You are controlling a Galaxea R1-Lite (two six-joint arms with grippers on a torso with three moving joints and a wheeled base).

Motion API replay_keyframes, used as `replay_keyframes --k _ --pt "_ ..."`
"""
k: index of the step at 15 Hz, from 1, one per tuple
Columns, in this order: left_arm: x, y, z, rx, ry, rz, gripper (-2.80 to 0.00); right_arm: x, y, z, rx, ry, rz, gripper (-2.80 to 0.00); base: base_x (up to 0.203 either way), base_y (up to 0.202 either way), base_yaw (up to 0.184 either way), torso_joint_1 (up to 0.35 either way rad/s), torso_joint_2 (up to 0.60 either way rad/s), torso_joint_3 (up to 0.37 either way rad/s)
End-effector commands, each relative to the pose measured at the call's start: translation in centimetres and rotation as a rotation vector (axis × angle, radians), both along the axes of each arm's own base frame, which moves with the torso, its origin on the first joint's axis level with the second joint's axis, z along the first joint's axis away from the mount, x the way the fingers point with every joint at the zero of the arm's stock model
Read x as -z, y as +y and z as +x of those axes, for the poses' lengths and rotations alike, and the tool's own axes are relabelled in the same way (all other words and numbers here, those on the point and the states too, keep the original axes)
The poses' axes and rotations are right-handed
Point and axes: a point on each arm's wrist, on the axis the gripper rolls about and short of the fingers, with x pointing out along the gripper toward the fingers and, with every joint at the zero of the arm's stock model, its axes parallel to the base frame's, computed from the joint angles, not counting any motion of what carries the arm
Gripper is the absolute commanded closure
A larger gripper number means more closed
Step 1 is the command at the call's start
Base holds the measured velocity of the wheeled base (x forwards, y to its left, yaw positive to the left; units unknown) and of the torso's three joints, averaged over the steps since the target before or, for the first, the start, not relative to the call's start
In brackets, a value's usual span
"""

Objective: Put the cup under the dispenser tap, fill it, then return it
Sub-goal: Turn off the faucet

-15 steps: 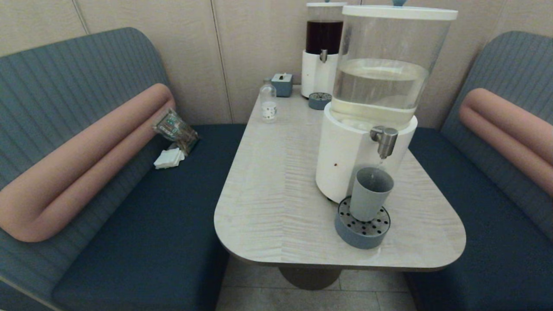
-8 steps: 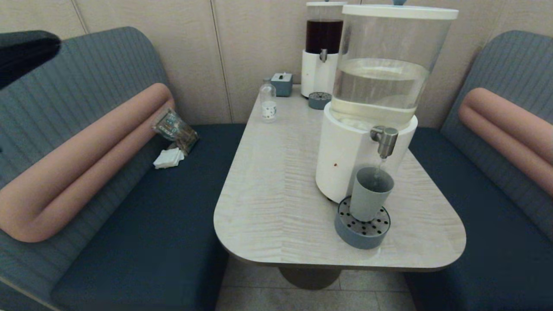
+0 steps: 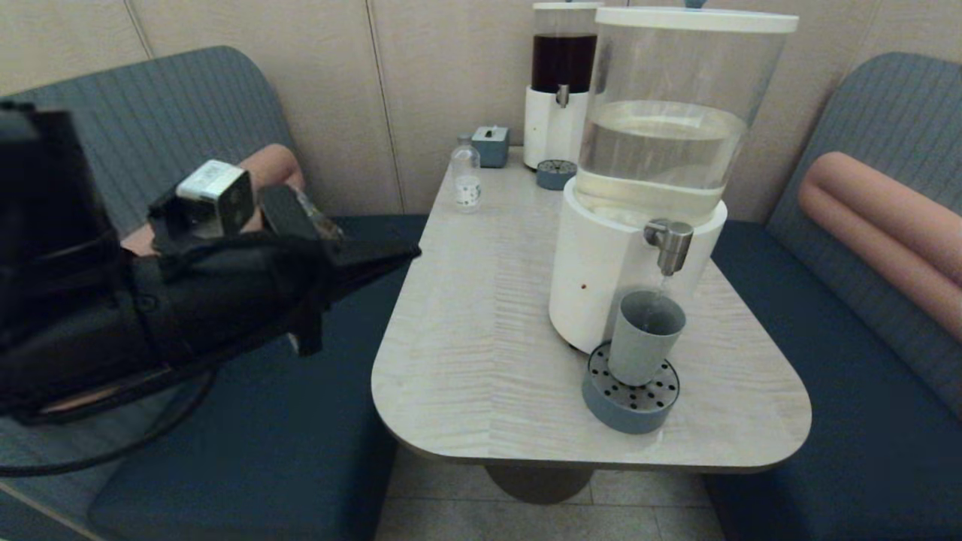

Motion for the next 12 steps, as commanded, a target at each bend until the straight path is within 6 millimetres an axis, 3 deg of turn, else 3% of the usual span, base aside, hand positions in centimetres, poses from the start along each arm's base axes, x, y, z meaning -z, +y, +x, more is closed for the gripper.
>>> replay_keyframes --k 1,7,12 --pt "2.5 -2.5 1.1 0.086 -0.235 0.209 0.00 0.0 0.0 0.0 0.000 0.004 0.000 0.00 0.000 0.000 0.000 0.000 0.00 0.000" --pt "3.2 -5.7 4.1 0.116 -0.339 0.228 0.00 0.0 0.0 0.0 0.000 0.002 0.000 0.00 0.000 0.000 0.000 0.000 0.00 0.000" --pt "5.8 -8.5 7.6 0.124 -0.624 0.334 0.00 0.0 0.0 0.0 0.000 0.002 0.000 0.00 0.000 0.000 0.000 0.000 0.00 0.000"
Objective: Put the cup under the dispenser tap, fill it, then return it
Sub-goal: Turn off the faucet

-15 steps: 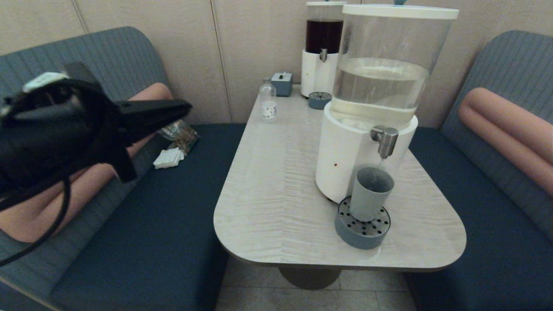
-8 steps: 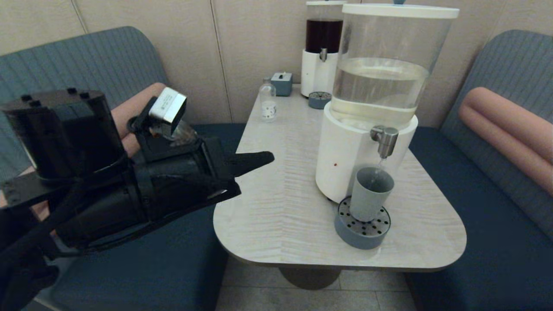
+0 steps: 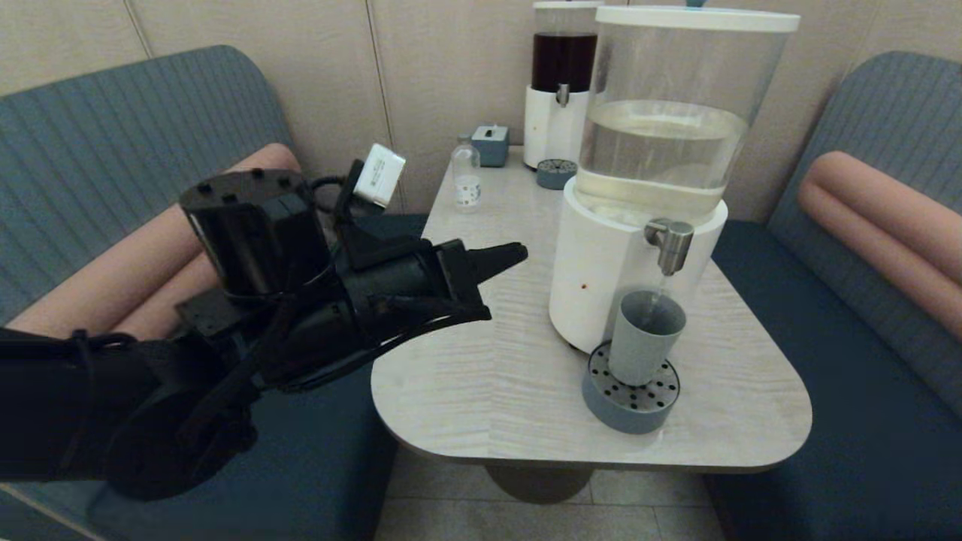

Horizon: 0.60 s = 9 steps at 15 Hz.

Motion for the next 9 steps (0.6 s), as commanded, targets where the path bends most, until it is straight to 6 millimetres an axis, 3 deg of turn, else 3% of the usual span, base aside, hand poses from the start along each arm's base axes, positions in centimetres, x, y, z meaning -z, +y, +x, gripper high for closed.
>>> replay_keyframes --k 1,4,9 --pt "2.5 -2.0 2.3 0.006 -0.065 0.069 0.00 0.0 0.0 0.0 0.000 0.001 0.000 0.00 0.000 0.000 0.000 0.000 0.00 0.000" --pt "2.1 -3.9 3.8 0.009 -0.183 0.074 0.00 0.0 0.0 0.0 0.000 0.004 0.000 0.00 0.000 0.000 0.000 0.000 0.00 0.000" --pt "0.9 -5.9 4.3 0.022 -0.268 0.054 0.00 0.0 0.0 0.0 0.000 0.002 0.000 0.00 0.000 0.000 0.000 0.000 0.00 0.000"
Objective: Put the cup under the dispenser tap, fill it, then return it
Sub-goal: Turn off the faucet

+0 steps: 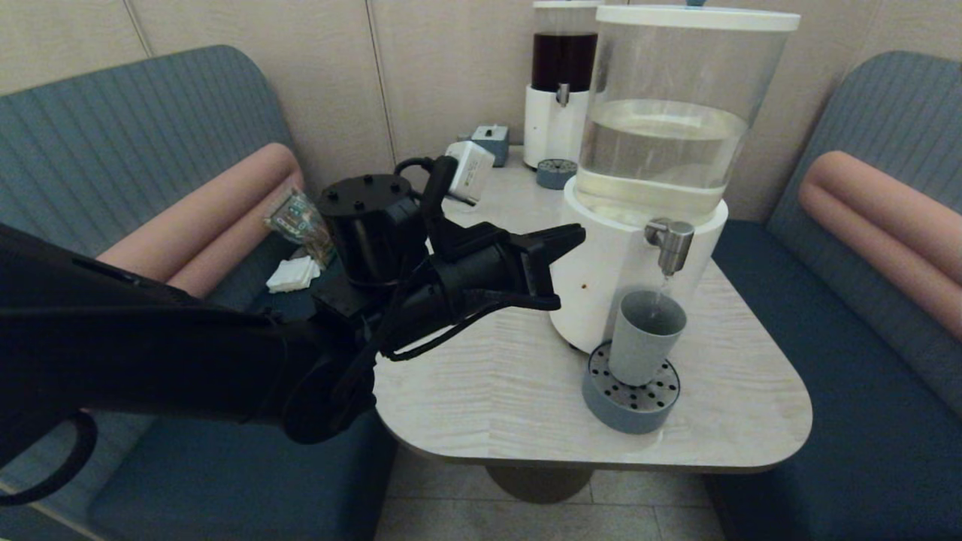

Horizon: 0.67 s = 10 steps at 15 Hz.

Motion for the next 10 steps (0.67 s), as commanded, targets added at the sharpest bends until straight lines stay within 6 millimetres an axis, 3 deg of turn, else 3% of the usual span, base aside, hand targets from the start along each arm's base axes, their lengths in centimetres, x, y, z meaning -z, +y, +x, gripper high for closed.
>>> replay_keyframes --k 1,10 --pt "0.6 -1.1 0.6 0.003 -0.015 0.007 0.00 0.0 0.0 0.0 0.000 0.002 0.000 0.00 0.000 0.000 0.000 0.000 0.00 0.000" --pt "0.5 -3.3 1.5 0.012 -0.073 0.001 0.00 0.0 0.0 0.0 0.000 0.002 0.000 0.00 0.000 0.000 0.000 0.000 0.00 0.000"
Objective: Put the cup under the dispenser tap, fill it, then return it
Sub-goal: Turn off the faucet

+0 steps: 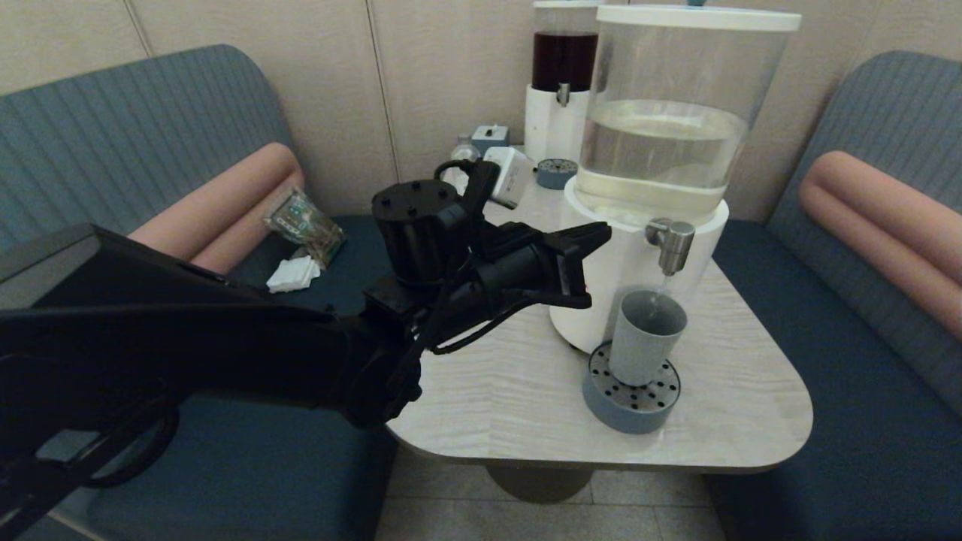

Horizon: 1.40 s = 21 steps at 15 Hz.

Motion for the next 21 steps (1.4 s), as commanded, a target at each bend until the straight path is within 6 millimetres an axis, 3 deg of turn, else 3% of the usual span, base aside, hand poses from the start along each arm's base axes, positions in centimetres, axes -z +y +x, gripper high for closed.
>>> replay_keyframes --k 1,9,21 --pt "-0.3 -0.7 0.0 0.013 -0.012 -0.013 0.00 0.0 0.0 0.0 0.000 0.004 0.000 0.00 0.000 0.000 0.000 0.000 0.00 0.000" --pt "0.6 -3.1 0.6 0.040 -0.019 -0.010 0.00 0.0 0.0 0.0 0.000 0.003 0.000 0.00 0.000 0.000 0.000 0.000 0.00 0.000" --pt "0.9 -4.7 2.4 0.042 -0.023 -0.014 0.00 0.0 0.0 0.0 0.000 0.003 0.000 0.00 0.000 0.000 0.000 0.000 0.00 0.000"
